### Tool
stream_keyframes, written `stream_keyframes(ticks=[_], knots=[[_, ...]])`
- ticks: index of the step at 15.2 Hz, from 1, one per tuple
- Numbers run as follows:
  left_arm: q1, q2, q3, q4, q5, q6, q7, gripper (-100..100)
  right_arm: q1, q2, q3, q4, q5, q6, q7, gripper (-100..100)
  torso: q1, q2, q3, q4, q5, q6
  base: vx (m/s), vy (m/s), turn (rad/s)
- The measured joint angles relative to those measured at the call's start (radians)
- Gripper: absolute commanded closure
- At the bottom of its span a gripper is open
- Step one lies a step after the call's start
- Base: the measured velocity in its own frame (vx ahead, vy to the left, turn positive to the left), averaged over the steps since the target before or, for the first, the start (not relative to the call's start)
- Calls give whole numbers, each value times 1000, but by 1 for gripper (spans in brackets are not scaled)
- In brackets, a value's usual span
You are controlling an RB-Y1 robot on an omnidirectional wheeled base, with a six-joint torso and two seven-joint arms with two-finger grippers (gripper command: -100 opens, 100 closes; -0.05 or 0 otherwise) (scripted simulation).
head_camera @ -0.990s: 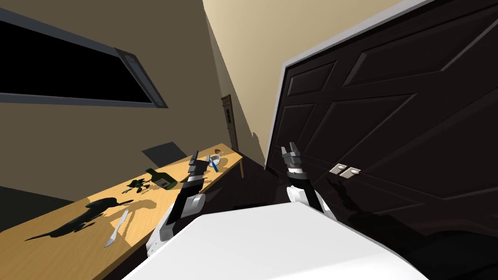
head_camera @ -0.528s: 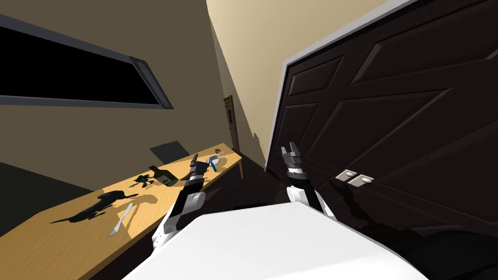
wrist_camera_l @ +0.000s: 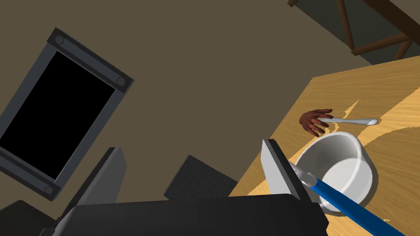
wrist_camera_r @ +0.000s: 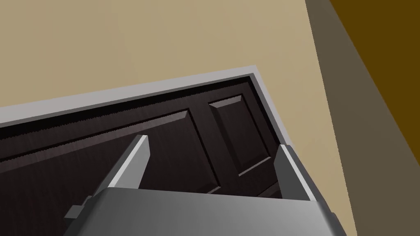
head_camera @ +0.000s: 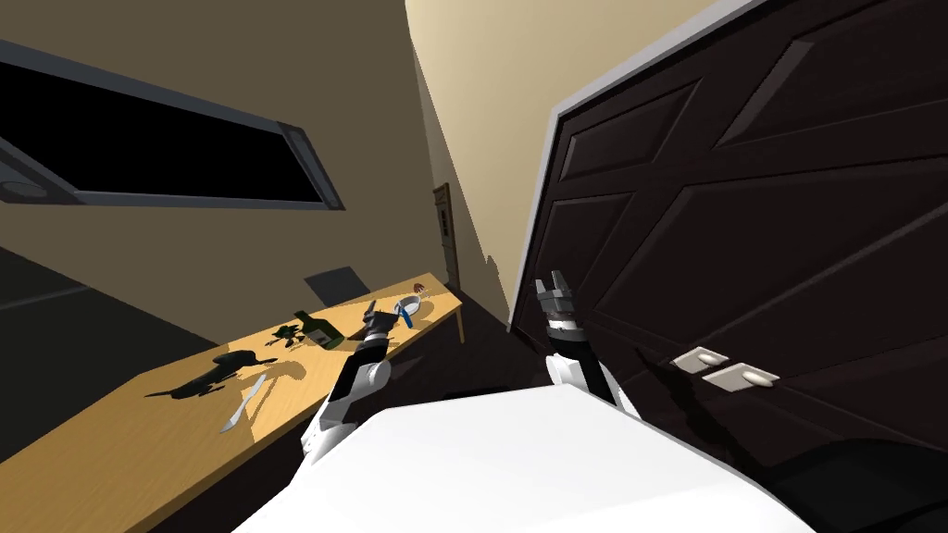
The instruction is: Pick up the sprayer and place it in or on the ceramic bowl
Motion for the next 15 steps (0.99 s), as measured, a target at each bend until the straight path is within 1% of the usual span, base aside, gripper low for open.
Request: stream_keyframes(ticks=[2, 3, 4, 6, 9, 11, 12, 13, 15], knots=[[-14, -6, 12, 32, 37, 32, 21, -100, 0, 0, 0, 0, 0, 0, 0, 0, 1, -1, -1, 0, 0, 0, 128, -63, 121], [-15, -9, 17, 44, 56, 44, 33, -100, 0, 0, 0, 0, 0, 0, 0, 0, 1, -1, -1, 0, 0, 0, 192, -66, 216], [-19, -15, 23, 68, 77, 58, 47, -100, 0, 0, 0, 0, 0, 0, 0, 0, 1, -4, -2, -1, 0, 0, 191, -57, 158], [-34, -27, 38, 98, 114, 90, 69, -100, 0, 0, 0, 0, 0, 0, 0, 0, 2, -5, -3, -1, 0, 0, 157, -66, 148], [-49, -31, 55, 140, 164, 128, 102, -100, 0, 0, 0, 0, 0, 0, 0, 0, 4, -3, -2, -1, 1, 0, 157, -34, 128], [-66, -32, 66, 192, 204, 148, 130, -100, 0, 0, 0, 0, 0, 0, 0, 0, 4, -6, -4, -1, 1, -1, 209, -55, 189], [-70, -34, 70, 210, 221, 157, 144, -100, 0, 0, 0, 0, 0, 0, 0, 0, 3, -7, -4, -2, 1, 0, 152, -52, 45], [-72, -38, 76, 213, 230, 168, 150, -100, 0, 0, 0, 0, 0, 0, 0, 0, 3, -5, -3, -1, 1, 0, 142, -42, 88], [-79, -44, 85, 234, 254, 186, 165, -100, 0, 0, 0, 0, 0, 0, 0, 0, 5, -3, -2, -1, 1, 0, 141, -21, 118]])
